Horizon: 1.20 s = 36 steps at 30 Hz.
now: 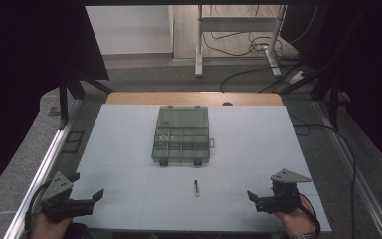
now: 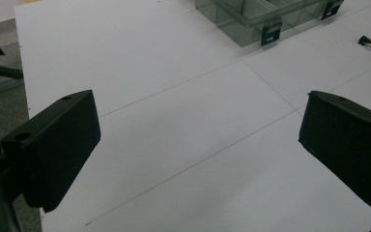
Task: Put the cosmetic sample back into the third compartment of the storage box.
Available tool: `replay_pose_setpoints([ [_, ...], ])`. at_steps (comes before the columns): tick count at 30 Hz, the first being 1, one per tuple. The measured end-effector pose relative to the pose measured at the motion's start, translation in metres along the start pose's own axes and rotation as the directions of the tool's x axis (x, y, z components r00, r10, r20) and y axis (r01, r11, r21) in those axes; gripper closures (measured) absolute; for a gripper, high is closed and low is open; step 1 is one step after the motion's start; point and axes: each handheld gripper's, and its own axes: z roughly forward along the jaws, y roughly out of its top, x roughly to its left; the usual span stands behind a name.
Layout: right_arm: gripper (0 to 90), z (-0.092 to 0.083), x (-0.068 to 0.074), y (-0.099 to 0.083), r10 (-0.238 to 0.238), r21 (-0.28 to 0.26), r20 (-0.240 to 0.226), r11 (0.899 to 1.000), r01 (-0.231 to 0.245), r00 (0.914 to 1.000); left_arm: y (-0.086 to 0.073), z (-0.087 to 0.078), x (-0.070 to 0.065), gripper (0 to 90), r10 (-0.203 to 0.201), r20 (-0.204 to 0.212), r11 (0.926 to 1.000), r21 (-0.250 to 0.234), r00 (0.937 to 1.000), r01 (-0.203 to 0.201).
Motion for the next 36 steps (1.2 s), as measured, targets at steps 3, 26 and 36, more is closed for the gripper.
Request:
replay_pose_setpoints([
  [3,0.0,0.001,0.000,0.001,-0.002,0.002,-0.008,1.000,0.002,1.0000,0.000,0.000,0.000,1.3,0.000,0.000,1.0000,0.000,1.0000,0.000],
  [26,0.0,0.012,0.005,0.019,-0.020,-0.019,-0.041,1.000,0.019,0.9989,0.000,0.000,0.001,1.3,-0.005,0.001,1.0000,0.001,1.0000,0.005],
  [36,0.0,0.018,0.008,0.025,-0.030,-0.010,-0.067,1.000,0.029,0.9973,0.000,0.001,0.001,1.3,-0.005,0.002,1.0000,0.001,1.0000,0.005],
])
